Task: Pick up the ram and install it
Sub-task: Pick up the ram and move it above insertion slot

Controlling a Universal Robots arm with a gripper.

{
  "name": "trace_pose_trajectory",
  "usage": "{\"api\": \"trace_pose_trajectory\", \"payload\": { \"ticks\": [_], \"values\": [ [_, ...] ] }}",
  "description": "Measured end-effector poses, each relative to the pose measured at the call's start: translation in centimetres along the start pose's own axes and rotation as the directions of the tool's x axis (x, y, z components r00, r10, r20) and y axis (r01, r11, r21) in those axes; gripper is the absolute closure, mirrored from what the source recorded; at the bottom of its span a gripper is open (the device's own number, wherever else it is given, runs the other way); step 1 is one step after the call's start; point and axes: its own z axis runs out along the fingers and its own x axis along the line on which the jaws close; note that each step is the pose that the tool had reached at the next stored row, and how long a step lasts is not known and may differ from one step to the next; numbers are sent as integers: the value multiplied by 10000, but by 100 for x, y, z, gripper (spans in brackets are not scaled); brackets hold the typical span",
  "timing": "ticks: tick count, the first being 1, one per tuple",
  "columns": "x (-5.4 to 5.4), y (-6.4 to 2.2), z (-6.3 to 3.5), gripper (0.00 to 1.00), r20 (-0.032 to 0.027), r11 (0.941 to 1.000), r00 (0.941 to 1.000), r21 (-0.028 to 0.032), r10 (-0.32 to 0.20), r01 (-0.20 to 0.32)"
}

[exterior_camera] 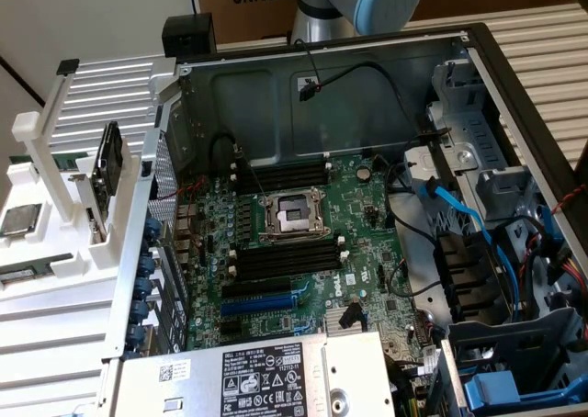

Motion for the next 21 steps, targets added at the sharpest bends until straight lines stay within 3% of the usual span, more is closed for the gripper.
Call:
{"api": "trace_pose_trajectory", "payload": {
  "ticks": [3, 7, 17, 21],
  "values": [
    [2, 0, 22, 90, -34, 9999, 9999, -45, -159, 159],
    [14, 0, 76, 90, -67, 9987, 9989, -206, -465, 464],
    [45, -4, 293, 90, -69, 9973, 9975, -220, -706, 705],
    [70, -11, 438, 90, -69, 9967, 9969, -223, -781, 780]
  ]
}}
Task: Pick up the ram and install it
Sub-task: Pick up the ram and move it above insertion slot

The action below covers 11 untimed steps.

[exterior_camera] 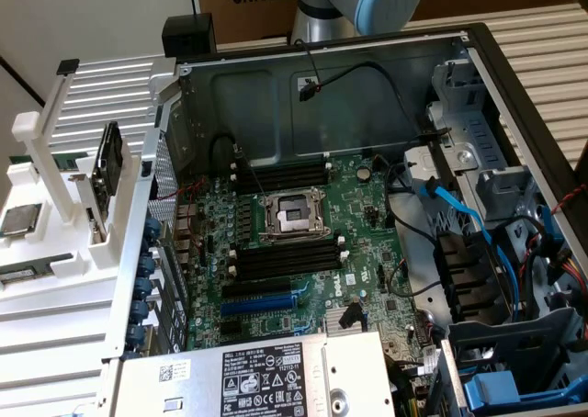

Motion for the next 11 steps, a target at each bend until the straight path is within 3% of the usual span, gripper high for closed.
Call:
{"api": "trace_pose_trajectory", "payload": {
  "ticks": [11],
  "values": [
    [123, -50, 288, 90, 21, 10000, 10000, -3, -28, 28]
  ]
}}
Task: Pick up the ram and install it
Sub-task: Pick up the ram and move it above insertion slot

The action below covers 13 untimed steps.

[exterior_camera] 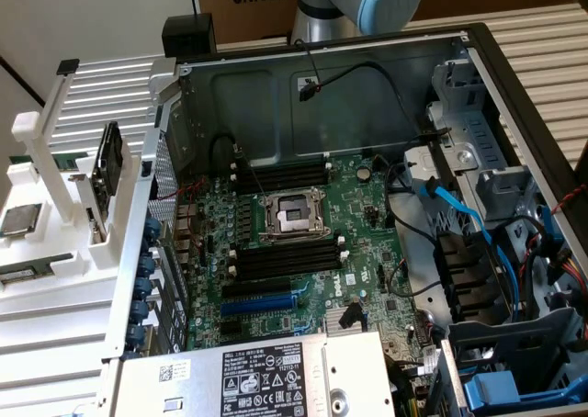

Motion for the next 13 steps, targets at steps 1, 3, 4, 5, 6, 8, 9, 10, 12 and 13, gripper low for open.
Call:
{"api": "trace_pose_trajectory", "payload": {
  "ticks": [1, 3, 4, 5, 6, 8, 9, 10, 12, 13],
  "values": [
    [4, -7, 19, 90, 0, 10000, 10000, 1, -1, 1],
    [12, -24, 54, 90, 0, 10000, 10000, 0, 0, 0],
    [15, -34, 72, 90, 0, 10000, 10000, -1, 0, 0],
    [19, -43, 90, 90, 0, 10000, 10000, -1, 0, 0],
    [29, -73, 143, 90, 0, 10000, 10000, -6, 0, 0],
    [38, -82, 198, 90, 0, 10000, 10000, -5, 1, -1],
    [43, -83, 215, 90, 0, 10000, 10000, -6, 0, 0],
    [47, -84, 233, 90, 0, 10000, 10000, -6, 0, 0],
    [68, -92, 323, 90, 0, 10000, 10000, -6, -1, 1],
    [76, -93, 342, 90, 1, 10000, 10000, -6, -1, 1]
  ]
}}
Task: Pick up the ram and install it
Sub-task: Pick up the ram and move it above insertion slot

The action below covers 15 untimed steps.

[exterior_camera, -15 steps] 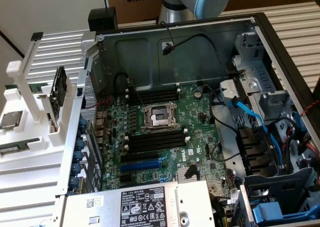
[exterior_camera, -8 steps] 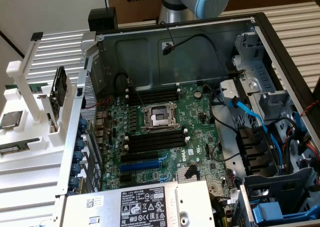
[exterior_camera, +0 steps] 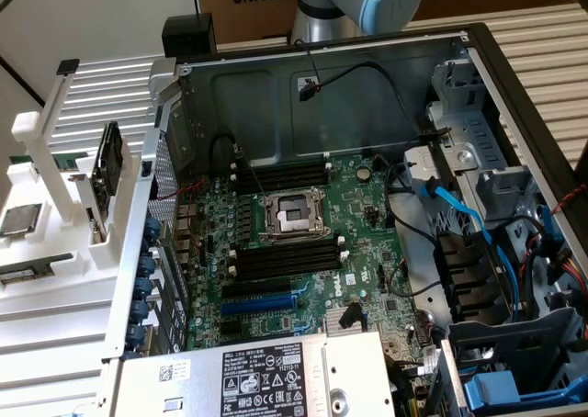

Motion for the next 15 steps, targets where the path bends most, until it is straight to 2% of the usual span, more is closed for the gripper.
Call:
{"api": "trace_pose_trajectory", "payload": {
  "ticks": [4, 5, 10, 15],
  "values": [
    [61, -43, 89, 90, 8, 10000, 10000, -10, 1, -1],
    [86, -92, 108, 90, 12, 10000, 10000, -24, 2, -2],
    [116, -187, 153, 90, 17, 10000, 10000, -65, 4, -3],
    [118, -198, 160, 90, 15, 10000, 10000, -73, 2, -2]
  ]
}}
